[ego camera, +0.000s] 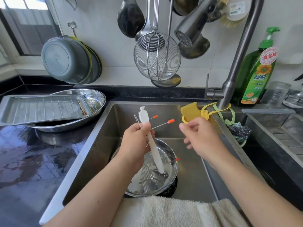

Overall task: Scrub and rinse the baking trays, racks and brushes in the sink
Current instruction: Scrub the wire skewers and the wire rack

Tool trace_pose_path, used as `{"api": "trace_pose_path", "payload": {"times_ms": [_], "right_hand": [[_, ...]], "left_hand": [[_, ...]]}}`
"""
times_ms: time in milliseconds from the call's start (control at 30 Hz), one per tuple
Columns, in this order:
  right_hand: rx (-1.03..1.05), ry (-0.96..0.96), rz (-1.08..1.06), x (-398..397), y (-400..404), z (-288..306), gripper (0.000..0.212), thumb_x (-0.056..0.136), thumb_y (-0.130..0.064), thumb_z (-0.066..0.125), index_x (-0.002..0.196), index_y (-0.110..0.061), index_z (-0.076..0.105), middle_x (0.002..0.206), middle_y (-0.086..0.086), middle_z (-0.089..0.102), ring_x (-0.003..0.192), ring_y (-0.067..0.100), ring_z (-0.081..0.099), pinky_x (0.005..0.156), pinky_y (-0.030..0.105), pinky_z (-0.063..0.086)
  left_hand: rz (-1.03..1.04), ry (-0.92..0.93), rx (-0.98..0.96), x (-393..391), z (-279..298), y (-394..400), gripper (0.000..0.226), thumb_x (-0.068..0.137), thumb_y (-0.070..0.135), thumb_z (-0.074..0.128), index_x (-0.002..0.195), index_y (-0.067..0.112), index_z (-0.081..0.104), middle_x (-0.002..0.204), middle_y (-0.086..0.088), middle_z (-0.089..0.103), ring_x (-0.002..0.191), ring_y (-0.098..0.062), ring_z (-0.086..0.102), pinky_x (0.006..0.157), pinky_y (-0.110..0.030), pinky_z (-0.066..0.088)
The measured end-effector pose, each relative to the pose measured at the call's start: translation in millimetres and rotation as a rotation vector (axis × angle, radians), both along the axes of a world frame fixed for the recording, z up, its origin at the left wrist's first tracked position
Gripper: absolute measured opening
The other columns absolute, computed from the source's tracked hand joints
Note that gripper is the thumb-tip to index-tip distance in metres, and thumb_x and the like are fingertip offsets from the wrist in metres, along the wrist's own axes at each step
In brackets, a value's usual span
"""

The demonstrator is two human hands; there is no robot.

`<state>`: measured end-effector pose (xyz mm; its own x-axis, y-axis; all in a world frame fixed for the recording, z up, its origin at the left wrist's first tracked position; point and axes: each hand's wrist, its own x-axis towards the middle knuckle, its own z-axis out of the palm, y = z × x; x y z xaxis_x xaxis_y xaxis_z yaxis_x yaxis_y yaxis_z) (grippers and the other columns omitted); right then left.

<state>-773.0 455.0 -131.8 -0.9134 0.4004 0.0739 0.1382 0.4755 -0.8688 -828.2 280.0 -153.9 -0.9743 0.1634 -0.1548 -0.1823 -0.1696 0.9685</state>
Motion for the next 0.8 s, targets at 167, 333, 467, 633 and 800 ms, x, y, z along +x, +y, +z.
{"api": "trace_pose_path", "payload": {"times_ms": [167,333,467,633,800], "right_hand": [[0.144,-0.066,0.347,14,-40,-8,0.026,0.091,-0.044,0.07,0.085,-0.019,0.062,0.07,-0.007,0.064,0.06,0.003,0.056,0.059,0.026,0.049],[-0.033,-0.079,0.213,2,-28,-16,0.018,0.106,-0.03,0.051,0.097,-0.021,0.063,0.087,-0.001,0.069,0.066,0.007,0.06,0.053,0.015,0.046],[-0.274,-0.153,0.369,2,-27,-20,0.028,0.106,-0.03,0.053,0.092,-0.02,0.074,0.077,-0.007,0.071,0.071,0.008,0.062,0.065,0.022,0.049],[-0.402,-0.085,0.39,0,-30,-19,0.017,0.103,-0.023,0.059,0.105,-0.015,0.074,0.09,-0.001,0.074,0.079,0.005,0.066,0.066,0.017,0.048],[-0.339,-0.089,0.322,1,-30,-20,0.01,0.098,-0.012,0.065,0.099,-0.016,0.074,0.089,0.006,0.072,0.079,0.012,0.066,0.07,0.024,0.05]], "left_hand": [[-0.041,-0.022,0.075,7,-1,11,0.018,0.105,0.022,0.06,0.092,0.01,0.063,0.095,-0.019,0.068,0.088,-0.03,0.064,0.087,-0.051,0.057],[-0.075,-0.035,0.19,12,3,12,0.016,0.106,0.023,0.059,0.093,0.013,0.062,0.091,-0.009,0.066,0.093,-0.027,0.063,0.099,-0.056,0.055],[-0.098,-0.089,0.229,8,4,6,0.017,0.104,0.023,0.061,0.089,0.015,0.062,0.09,-0.005,0.068,0.1,-0.029,0.064,0.104,-0.058,0.05],[-0.12,-0.05,0.145,8,4,6,0.016,0.104,0.023,0.061,0.098,0.009,0.067,0.095,-0.019,0.063,0.092,-0.035,0.063,0.096,-0.05,0.053],[-0.073,-0.044,0.093,9,3,8,0.019,0.102,0.023,0.064,0.098,0.006,0.071,0.088,-0.016,0.065,0.084,-0.031,0.067,0.081,-0.044,0.057]]}}
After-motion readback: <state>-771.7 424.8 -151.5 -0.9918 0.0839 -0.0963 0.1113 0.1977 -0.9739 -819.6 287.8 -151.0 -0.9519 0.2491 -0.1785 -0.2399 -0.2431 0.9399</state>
